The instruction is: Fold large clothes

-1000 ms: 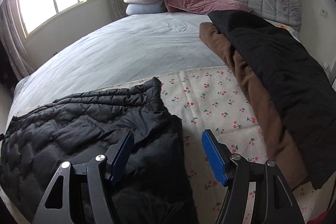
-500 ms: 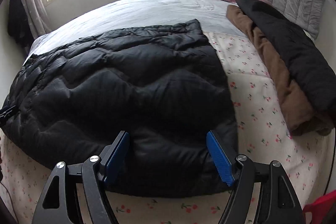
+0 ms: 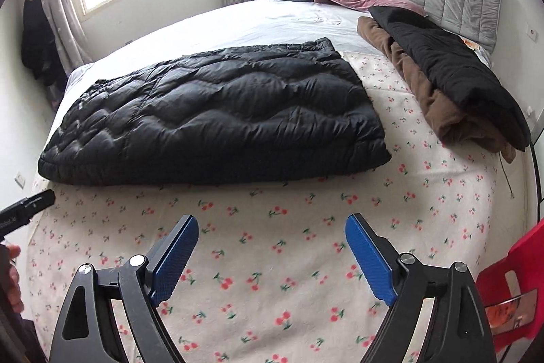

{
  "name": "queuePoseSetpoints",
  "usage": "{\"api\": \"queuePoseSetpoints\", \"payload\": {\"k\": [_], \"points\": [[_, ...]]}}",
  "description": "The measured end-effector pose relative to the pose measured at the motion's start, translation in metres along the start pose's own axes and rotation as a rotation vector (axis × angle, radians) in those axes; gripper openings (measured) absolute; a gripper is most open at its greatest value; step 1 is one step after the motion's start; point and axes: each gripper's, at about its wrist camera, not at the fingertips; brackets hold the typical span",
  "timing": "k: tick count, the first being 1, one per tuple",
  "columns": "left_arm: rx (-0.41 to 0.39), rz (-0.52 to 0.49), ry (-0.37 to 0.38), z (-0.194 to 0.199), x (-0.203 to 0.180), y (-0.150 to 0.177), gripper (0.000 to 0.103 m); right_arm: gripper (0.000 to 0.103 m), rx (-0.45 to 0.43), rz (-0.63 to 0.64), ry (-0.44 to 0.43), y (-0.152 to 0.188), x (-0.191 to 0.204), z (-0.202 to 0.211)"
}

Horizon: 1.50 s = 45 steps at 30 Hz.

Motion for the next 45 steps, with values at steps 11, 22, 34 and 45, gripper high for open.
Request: {"api": "queuePoseSetpoints", "payload": {"k": [11, 22, 34, 45], "points": [[0.063, -0.013, -0.059, 0.011, -0.028, 0.049, 0.102, 0.091, 0.015, 0.039, -0.01, 0.045, 0.063, 0.016], [0.045, -0.064, -0.088, 0.014, -0.041, 0.048, 0.102, 0.091, 0.022, 0.065, 0.017, 0.047, 0.067, 0.011], [0.044, -0.088, -0.097, 0.012, -0.049, 0.051, 0.102, 0.091, 0.049, 0.066, 0.019, 0.052, 0.069, 0.001], [0.04, -0.092, -0.099, 0.013, -0.049, 0.05, 0.102, 0.091, 0.05, 0.067, 0.019, 0.052, 0.069, 0.002]]}}
Point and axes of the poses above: each gripper's, at about its wrist camera, not at the fingertips, and z roughly against the way its jaws point, x to its left, y to its underside, and after that the axes turned 3 degrees about -z, right-handed
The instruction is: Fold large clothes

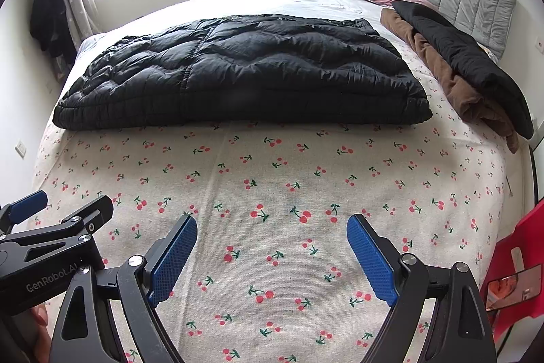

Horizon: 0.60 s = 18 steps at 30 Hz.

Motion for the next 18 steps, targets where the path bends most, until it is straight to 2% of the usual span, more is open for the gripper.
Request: {"api": "queuePoseSetpoints", "payload": {"k": [18], "points": [[0.007, -0.009, -0.005, -0.0025, -0.0035, 0.0015, 0.102, 0.091, 0.003, -0.009, 0.006, 0.0012, -0.0021, -0.0004]]}}
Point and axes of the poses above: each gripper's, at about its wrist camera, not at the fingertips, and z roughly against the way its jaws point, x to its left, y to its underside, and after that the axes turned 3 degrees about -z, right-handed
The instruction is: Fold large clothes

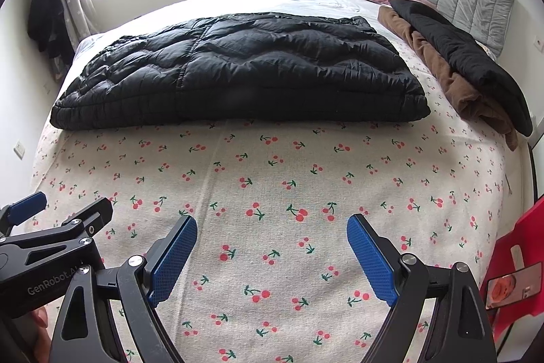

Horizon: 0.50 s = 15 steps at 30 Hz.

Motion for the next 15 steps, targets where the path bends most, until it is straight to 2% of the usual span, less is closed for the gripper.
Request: {"api": "queuePoseSetpoints", "payload": {"k": [15], "points": [[-0.003, -0.006, 0.0, -0.0011, -0.0024, -0.0008, 0.102, 0.091, -0.003, -0.006, 0.012, 0.0003, -0.001, -0.0012]]}}
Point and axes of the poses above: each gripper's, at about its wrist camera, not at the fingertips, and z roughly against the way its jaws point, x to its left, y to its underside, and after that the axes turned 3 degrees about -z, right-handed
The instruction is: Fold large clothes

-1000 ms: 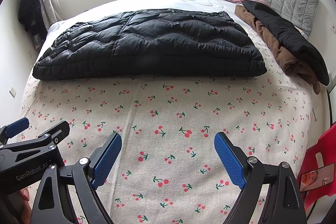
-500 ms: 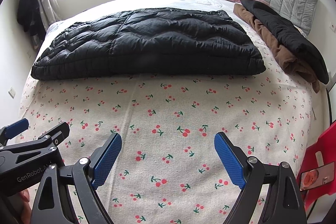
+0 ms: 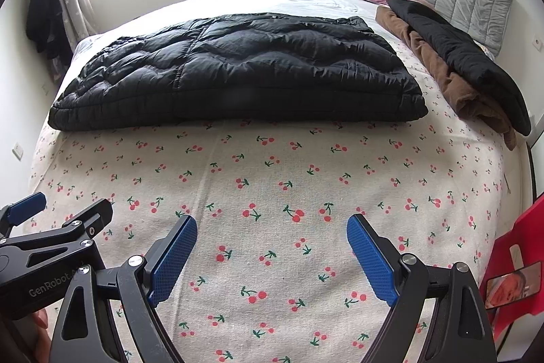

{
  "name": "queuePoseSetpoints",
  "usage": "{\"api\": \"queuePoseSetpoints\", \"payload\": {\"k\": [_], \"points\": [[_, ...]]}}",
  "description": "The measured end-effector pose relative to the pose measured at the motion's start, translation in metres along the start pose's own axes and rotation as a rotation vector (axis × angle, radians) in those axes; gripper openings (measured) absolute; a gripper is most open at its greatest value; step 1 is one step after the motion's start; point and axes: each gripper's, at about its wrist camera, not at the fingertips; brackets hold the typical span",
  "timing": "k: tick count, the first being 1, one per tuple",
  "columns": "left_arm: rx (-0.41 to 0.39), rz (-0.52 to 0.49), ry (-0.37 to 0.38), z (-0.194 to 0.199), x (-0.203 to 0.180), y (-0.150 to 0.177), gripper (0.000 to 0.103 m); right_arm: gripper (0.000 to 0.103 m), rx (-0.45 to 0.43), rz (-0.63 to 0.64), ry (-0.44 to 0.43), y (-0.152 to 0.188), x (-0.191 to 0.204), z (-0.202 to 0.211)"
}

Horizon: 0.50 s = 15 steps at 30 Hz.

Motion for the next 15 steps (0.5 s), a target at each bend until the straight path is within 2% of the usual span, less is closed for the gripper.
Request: {"api": "queuePoseSetpoints", "payload": {"k": [6, 13, 14, 15], "points": [[0.004, -0.008, 0.005, -0.009, -0.002, 0.001, 0.102, 0.091, 0.014, -0.007, 0.019, 0.001, 0.001, -0.009], [0.067, 0.007, 0.023, -0.052, -0.004, 0.008, 0.102, 0.091, 0.069, 0.015, 0.064, 0.014, 0.004, -0.047], [0.056, 0.016, 0.017, -0.055, -0.004, 0.009, 0.102, 0.092, 0.069, 0.002, 0.066, 0.017, 0.004, -0.052], [0.037, 0.02, 0.011, -0.055, -0.004, 0.01, 0.102, 0.098, 0.061, -0.022, 0.068, 0.019, 0.001, -0.054]]}}
Point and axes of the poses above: each gripper's, at about its wrist camera, not at the fingertips, and z roughly against the way its jaws point, x to its left, y to its underside, and after that the axes turned 3 degrees about -z, right-handed
